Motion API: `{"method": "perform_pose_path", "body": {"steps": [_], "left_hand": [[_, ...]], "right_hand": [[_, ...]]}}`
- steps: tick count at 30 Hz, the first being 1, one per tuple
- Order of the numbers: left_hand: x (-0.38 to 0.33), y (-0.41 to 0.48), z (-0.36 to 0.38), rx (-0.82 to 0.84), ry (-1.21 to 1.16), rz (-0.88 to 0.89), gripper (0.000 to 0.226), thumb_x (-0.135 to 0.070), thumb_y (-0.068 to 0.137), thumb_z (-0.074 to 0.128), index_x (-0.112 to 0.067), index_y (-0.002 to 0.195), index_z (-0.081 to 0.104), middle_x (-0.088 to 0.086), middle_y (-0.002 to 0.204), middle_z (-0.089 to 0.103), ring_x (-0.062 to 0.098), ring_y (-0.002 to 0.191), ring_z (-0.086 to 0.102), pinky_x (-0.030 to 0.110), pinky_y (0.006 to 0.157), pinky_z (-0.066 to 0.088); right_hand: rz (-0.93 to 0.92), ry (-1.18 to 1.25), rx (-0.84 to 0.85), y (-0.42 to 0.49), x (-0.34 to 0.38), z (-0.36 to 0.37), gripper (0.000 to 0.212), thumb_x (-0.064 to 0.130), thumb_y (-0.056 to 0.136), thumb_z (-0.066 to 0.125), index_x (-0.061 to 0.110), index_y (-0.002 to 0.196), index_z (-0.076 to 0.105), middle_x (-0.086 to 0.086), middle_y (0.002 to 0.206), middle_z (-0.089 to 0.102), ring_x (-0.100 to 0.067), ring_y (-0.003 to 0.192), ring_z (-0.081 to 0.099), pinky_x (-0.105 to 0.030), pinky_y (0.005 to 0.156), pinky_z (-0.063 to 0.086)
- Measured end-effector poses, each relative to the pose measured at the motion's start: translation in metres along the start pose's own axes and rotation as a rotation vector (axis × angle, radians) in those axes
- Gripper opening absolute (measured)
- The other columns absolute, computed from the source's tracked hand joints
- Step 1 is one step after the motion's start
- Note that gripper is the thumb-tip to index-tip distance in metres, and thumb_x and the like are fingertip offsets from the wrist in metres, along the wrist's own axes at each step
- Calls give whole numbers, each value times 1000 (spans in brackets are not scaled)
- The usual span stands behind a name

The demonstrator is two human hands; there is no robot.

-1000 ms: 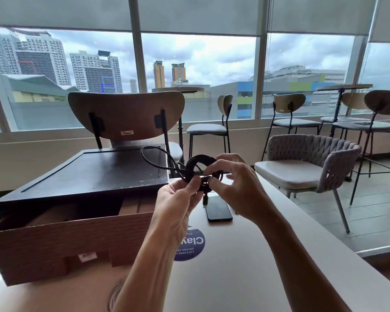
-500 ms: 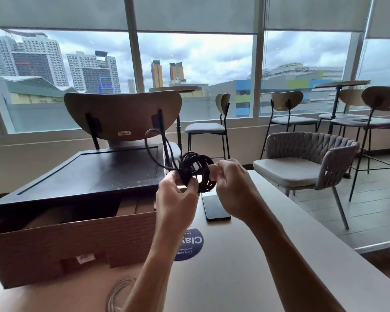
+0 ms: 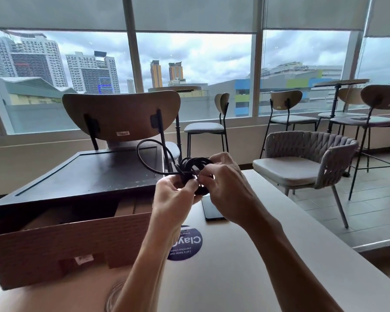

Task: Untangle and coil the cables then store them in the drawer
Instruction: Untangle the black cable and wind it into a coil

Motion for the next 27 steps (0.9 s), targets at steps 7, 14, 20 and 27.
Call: {"method": "perform_pose_path", "body": {"steps": [7,14,20,27], "left_hand": [[6,7,-36,-215,222,75,16,-24,80,71,-13,69,73,4,65,74,27,70,75,52,74,62],[19,22,-49,-83,38,-52,11,-5,95,64,1,89,70,12,81,73,16,72,73,24,69,59],[13,20,-26,52,-191,-90,10,-6,97,60,-4,93,68,5,75,69,8,69,67,15,65,55],[14,20,-14,82,-176,-9,16,-11,100,55,-1,103,68,3,81,70,9,79,69,22,79,55]], "right_hand": [[-71,-176,-6,-9,21,6,7,7,96,58,9,90,61,-5,125,47,-24,111,54,-48,91,50],[34,-182,-28,-8,21,8,12,15,102,50,12,91,54,2,99,29,-13,92,23,-33,77,23],[117,-65,-50,-3,-4,11,11,11,103,47,14,94,51,16,87,26,-12,80,49,-37,79,45],[124,-134,-61,-6,-3,18,21,29,106,44,13,97,54,4,93,39,-22,78,54,-34,78,32]]}}
Point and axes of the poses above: each hand's wrist, its own y-axis towards the middle knuckle, its own z-axis out of the palm, x = y × z, the point moved 7 cm from there along y, towards the middle knuckle
